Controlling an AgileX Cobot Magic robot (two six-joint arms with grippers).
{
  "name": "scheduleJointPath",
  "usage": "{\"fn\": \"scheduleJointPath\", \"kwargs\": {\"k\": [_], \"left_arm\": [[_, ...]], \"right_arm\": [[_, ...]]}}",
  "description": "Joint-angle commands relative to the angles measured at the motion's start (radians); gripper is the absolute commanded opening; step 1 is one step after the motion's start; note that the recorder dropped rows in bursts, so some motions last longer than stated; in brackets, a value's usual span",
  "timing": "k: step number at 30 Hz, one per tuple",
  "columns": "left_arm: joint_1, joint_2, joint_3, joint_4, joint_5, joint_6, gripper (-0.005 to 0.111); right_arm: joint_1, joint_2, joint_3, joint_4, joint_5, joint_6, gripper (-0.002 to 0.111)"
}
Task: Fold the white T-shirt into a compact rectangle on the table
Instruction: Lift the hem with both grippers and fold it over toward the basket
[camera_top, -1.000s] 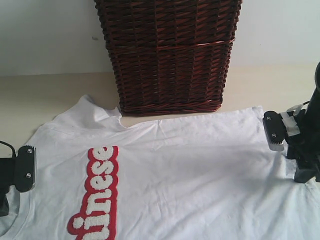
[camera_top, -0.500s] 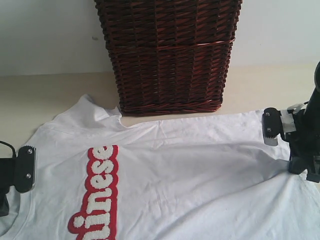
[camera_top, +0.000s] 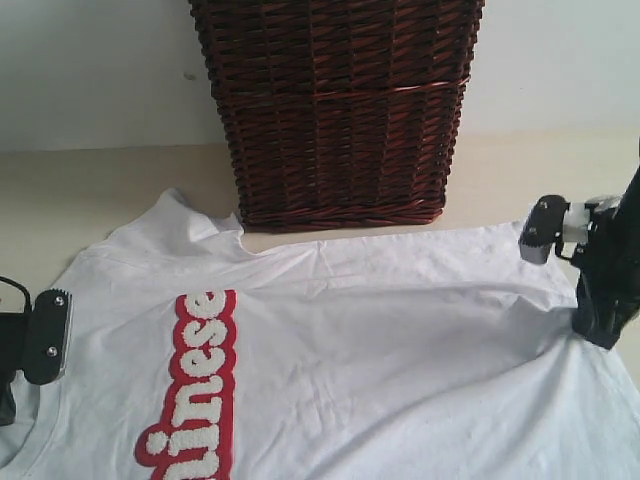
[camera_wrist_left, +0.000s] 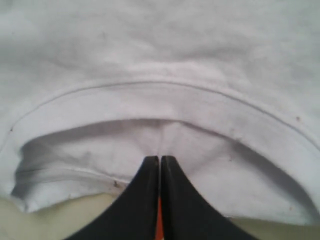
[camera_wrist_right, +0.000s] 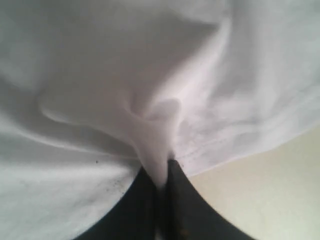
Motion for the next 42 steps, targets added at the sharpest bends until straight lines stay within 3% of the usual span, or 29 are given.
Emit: {"fn": "scheduleJointPath", "kwargs": {"k": [1,5,8,12,16,20,29,35,42], "left_arm": [[0.001,-0.081,-0.069,0.005,0.137,-0.019,0.002],[0.001,-0.169,-0.146,0.110,0.348,-0.098,0.002],[0.003,-0.251,-0.175,0.188,0.425,-0.196,0.002],[0.003,-0.383,-0.196,0.209,0.432,-0.245,0.000],[0.003,-0.523,-0.226,0.270,0.403,-0.439,0.000],[0.003,-0.675,-0.281,0.272,0.440,-0.507,0.000],[0.003,-0.909,-0.488,0.308,0.622,-0.475,0.000],[0.003,-0.954,-0.563,0.273,0.703,-0.466,0.000],[0.003,-0.945,-0.676,0.233,0.703,-0.450,0.000]], "right_arm": [[0.000,-0.150,-0.049,0.021,0.032,0.048,0.000],[0.000,-0.318,-0.098,0.017,0.073,0.083,0.000],[0.000,-0.436,-0.120,0.008,0.095,0.083,0.000],[0.000,-0.578,-0.125,0.004,0.101,0.131,0.000],[0.000,-0.699,-0.125,-0.054,0.134,0.228,0.000],[0.000,-0.803,-0.125,-0.067,0.144,0.383,0.000],[0.079,-1.033,-0.125,-0.049,0.186,0.434,0.000],[0.135,-1.131,-0.125,-0.137,0.257,0.434,0.000],[0.147,-1.152,-0.220,-0.115,0.251,0.431,0.000]]}}
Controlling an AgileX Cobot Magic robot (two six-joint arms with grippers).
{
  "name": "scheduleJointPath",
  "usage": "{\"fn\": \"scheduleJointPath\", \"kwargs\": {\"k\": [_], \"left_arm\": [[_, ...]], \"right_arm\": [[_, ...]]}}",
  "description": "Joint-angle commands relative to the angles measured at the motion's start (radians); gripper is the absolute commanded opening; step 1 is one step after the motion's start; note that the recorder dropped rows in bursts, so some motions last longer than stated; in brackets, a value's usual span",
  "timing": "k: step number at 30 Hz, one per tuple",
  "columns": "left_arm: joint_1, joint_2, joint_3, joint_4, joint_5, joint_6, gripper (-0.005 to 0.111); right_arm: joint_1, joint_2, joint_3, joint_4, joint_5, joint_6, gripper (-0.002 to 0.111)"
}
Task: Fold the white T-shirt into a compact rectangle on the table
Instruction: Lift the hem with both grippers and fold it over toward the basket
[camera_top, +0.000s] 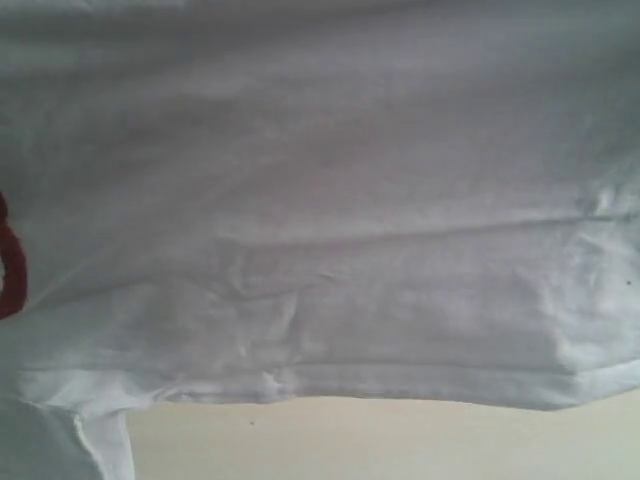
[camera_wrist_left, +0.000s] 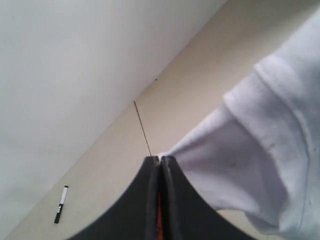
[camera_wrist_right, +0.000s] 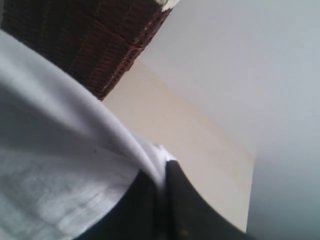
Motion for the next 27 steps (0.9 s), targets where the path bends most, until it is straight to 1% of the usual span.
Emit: {"fn": "scheduleJointPath", "kwargs": {"k": [1,5,8,11,16,17,18,19,20,21,22,23,24,25,26,27], "left_arm": [[0.003,0.012,-0.079,0.014,0.002,0.007,0.000],[0.003,0.033,-0.095,-0.035,0.002,0.022,0.000],[0.003,0.047,-0.095,-0.077,0.002,0.036,0.000],[0.003,0.095,-0.082,-0.087,0.002,0.037,0.000],[0.003,0.180,0.065,-0.092,0.002,0.048,0.000],[0.003,0.235,0.136,-0.085,-0.046,0.062,0.000],[0.003,0.260,0.162,-0.079,-0.100,0.070,0.000],[0.003,0.341,0.218,-0.020,-0.282,0.060,0.000],[0.003,0.372,0.235,0.022,-0.375,0.036,0.000],[0.003,0.459,0.272,0.122,-0.548,-0.074,0.000],[0.009,0.498,0.285,0.171,-0.607,-0.123,0.000],[0.032,0.600,0.294,0.305,-0.738,-0.258,0.000],[0.054,0.669,0.294,0.399,-0.823,-0.388,0.000],[0.085,0.731,0.294,0.506,-0.899,-0.522,0.002],[0.117,0.794,0.294,0.611,-0.963,-0.638,0.008],[0.158,0.845,0.292,0.699,-1.023,-0.738,0.017]], "right_arm": [[-0.001,-0.007,-0.097,-0.011,-0.032,0.008,0.000],[-0.001,-0.006,-0.132,0.007,-0.035,0.008,0.000],[-0.001,0.023,-0.109,-0.006,0.046,0.012,0.000],[-0.001,0.081,-0.050,-0.017,0.131,0.065,0.000],[-0.001,0.257,0.094,-0.027,0.156,0.059,0.000],[-0.001,0.345,0.127,-0.038,0.124,0.013,0.000],[-0.001,0.382,0.131,-0.048,0.094,0.006,0.000],[-0.001,0.480,0.133,-0.092,-0.023,0.020,0.000],[-0.001,0.518,0.133,-0.124,-0.082,0.044,0.000],[-0.001,0.618,0.133,-0.206,-0.234,0.143,0.000],[-0.001,0.659,0.133,-0.244,-0.297,0.194,0.000],[-0.001,0.768,0.129,-0.364,-0.418,0.362,0.000],[-0.001,0.850,0.121,-0.464,-0.500,0.477,0.001],[-0.001,0.917,0.107,-0.569,-0.561,0.570,0.006],[-0.001,0.978,0.090,-0.660,-0.617,0.659,0.013],[-0.001,1.034,0.071,-0.752,-0.658,0.749,0.025]]}}
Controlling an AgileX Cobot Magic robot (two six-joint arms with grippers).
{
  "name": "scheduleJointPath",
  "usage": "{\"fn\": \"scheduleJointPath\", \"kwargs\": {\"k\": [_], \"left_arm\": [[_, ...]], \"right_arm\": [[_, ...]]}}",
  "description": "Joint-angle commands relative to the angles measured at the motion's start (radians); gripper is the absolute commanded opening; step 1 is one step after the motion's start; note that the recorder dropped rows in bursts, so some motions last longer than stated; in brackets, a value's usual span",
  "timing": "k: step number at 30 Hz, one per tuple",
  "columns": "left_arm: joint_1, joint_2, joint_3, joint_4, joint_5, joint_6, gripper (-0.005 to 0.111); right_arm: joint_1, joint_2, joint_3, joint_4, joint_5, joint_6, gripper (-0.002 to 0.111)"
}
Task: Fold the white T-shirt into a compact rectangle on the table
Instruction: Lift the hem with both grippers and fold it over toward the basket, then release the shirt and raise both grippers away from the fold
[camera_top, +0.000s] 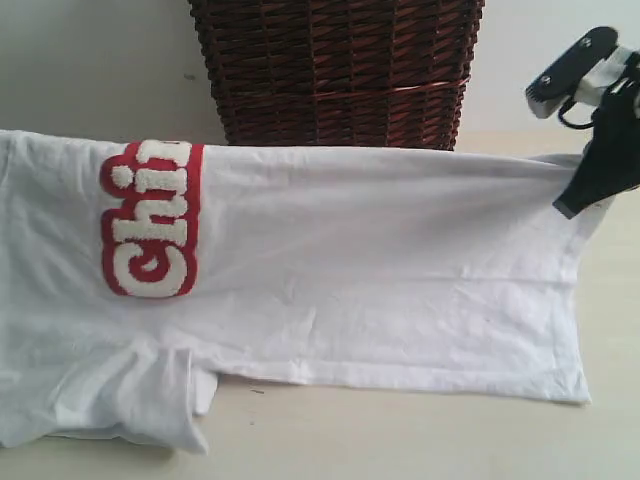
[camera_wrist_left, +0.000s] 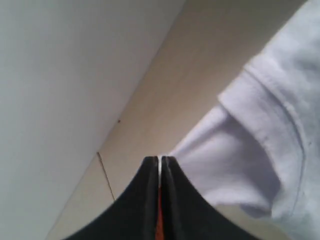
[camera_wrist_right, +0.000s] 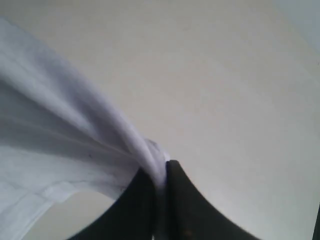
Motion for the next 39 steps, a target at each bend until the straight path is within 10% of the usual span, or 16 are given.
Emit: {"fn": "scheduleJointPath", "kwargs": {"k": [1,5,9,12,17,23,39], "left_arm": [[0.127,0.191,-0.008,0.340,-0.256,-0.407,0.028],[0.194,0.297,-0.038,0.351,-0.257,-0.489,0.057],[0.167,0.287,-0.031,0.229,-0.266,-0.604,0.041],[0.064,0.251,0.003,0.029,-0.175,-0.559,0.017],[-0.085,0.249,0.030,-0.321,0.018,-0.156,0.016],[-0.216,0.321,0.053,-1.022,0.054,0.447,0.000],[-0.218,0.540,0.147,-0.965,0.626,0.365,0.000]], "right_arm": [[-0.001,0.207,-0.071,-0.358,-0.192,0.355,0.038],[-0.001,0.291,-0.156,-0.421,-0.140,0.522,0.057],[-0.001,0.274,-0.161,-0.281,-0.115,0.479,0.048],[-0.001,0.265,-0.161,0.128,-0.007,0.048,0.031],[-0.001,0.280,-0.148,0.684,0.211,-0.522,0.012],[-0.001,0.297,-0.039,0.852,-0.043,-0.530,0.000],[0.080,0.342,0.079,0.572,0.231,-0.228,0.000]]}}
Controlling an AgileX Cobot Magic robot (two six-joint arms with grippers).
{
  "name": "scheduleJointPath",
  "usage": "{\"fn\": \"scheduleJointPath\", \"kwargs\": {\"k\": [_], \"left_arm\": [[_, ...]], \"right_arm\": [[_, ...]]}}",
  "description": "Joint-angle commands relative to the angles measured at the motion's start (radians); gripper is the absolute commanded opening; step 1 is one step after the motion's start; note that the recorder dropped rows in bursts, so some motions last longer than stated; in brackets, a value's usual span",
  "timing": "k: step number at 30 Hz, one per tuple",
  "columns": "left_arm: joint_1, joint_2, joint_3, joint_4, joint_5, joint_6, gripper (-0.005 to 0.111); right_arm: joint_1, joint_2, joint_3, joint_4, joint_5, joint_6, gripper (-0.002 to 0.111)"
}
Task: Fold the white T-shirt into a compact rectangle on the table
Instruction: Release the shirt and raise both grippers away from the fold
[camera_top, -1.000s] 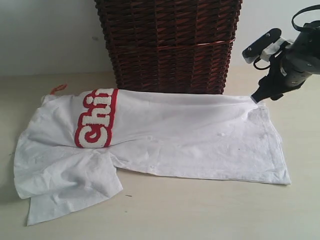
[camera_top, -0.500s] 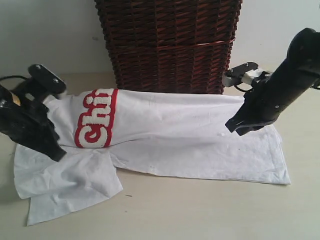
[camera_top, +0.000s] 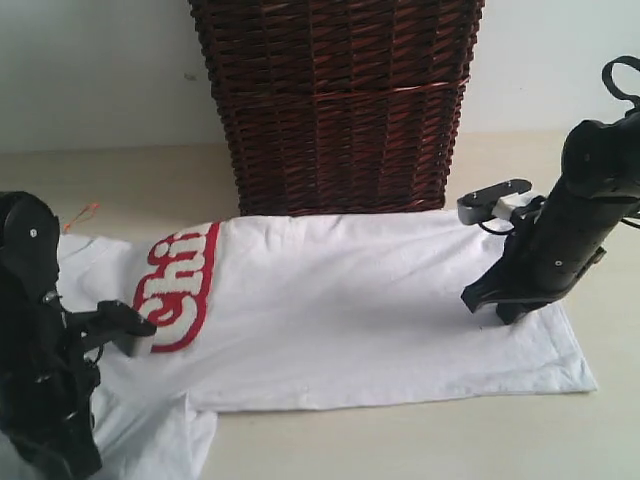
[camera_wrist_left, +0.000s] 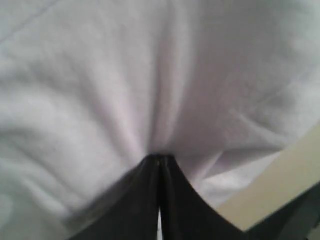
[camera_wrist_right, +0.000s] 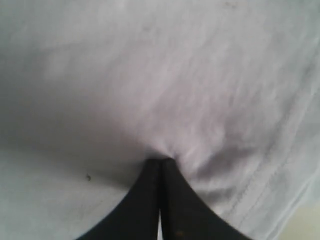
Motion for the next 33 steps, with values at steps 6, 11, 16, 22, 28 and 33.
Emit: {"fn": "scheduleJointPath", "kwargs": {"k": [6,11,16,22,28,33], "left_arm": [[-0.028,-0.100,0.087,-0.012,0.034,-0.067,0.000],[-0.028,-0.302,0.087,-0.021,-0.010,-0.091,0.008],[-0.104,-0.445,0.112,-0.143,0.083,0.008,0.049],[-0.444,-0.490,0.263,-0.012,-0.123,-0.088,0.053],[-0.596,-0.374,0.342,0.186,-0.339,-0.289,0.065],[-0.610,-0.228,0.342,0.357,-0.409,-0.404,0.060]], "right_arm": [[0.078,-0.060,0.081,-0.050,0.219,-0.005,0.000],[0.078,-0.179,0.081,-0.042,0.156,-0.005,0.000],[0.078,-0.337,0.081,-0.040,0.120,-0.033,0.000],[0.078,-0.457,0.081,0.048,0.096,-0.071,0.000],[0.078,-0.475,0.083,0.065,0.096,-0.081,0.000],[0.078,-0.475,0.083,0.073,0.073,-0.081,0.000]]}}
